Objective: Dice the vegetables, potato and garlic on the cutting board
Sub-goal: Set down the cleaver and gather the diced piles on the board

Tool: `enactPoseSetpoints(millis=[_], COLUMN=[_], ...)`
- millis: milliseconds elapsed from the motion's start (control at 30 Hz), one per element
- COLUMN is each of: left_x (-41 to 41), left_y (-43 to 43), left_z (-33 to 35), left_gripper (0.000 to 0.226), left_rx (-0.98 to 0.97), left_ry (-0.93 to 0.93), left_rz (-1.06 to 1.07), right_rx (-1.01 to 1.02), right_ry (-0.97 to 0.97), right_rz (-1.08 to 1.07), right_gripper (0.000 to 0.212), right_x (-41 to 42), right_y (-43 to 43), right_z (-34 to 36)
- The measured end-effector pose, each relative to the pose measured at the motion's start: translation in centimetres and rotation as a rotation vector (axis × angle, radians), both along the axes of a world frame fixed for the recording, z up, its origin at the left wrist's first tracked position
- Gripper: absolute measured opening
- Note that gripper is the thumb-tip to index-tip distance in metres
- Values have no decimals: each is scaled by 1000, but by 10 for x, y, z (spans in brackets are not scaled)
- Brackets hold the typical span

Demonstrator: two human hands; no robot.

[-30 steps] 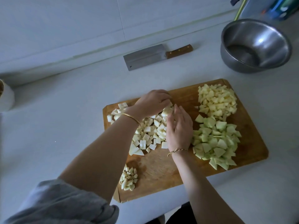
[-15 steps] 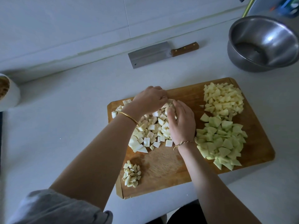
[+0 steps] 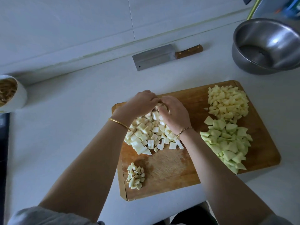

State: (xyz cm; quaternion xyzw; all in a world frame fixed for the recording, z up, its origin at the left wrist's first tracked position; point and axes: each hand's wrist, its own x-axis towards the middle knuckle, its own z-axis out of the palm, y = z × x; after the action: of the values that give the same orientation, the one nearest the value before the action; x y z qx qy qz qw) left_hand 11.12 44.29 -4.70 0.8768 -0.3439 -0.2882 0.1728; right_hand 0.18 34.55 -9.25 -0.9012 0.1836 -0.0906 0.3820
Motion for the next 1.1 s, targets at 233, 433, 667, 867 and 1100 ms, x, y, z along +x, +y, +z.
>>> enactPoseSetpoints(millis=[233,433,667,867,1100], left_x=[-4,-11,-3,7,13], left_y=[10,13,13,16,23], left_z=[-8,-7,1,3,-2], left_gripper=[33,34,33,33,37], left_rx=[-82,-115,-160,-187,-166], left_ry=[-71,-77,11,31,41], left_rz=[50,84,188,176,215], right_rx=[-134,-151,235,288,397], right_ry=[130,222,122,108,61], right_rz=[111,172,58,35,-41], right_gripper=[49,57,48,53,55], right_x=[4,-1,-3,6,22], right_y=[1,-2,-15,-18,-13], right_z=[13,16,34,33,38])
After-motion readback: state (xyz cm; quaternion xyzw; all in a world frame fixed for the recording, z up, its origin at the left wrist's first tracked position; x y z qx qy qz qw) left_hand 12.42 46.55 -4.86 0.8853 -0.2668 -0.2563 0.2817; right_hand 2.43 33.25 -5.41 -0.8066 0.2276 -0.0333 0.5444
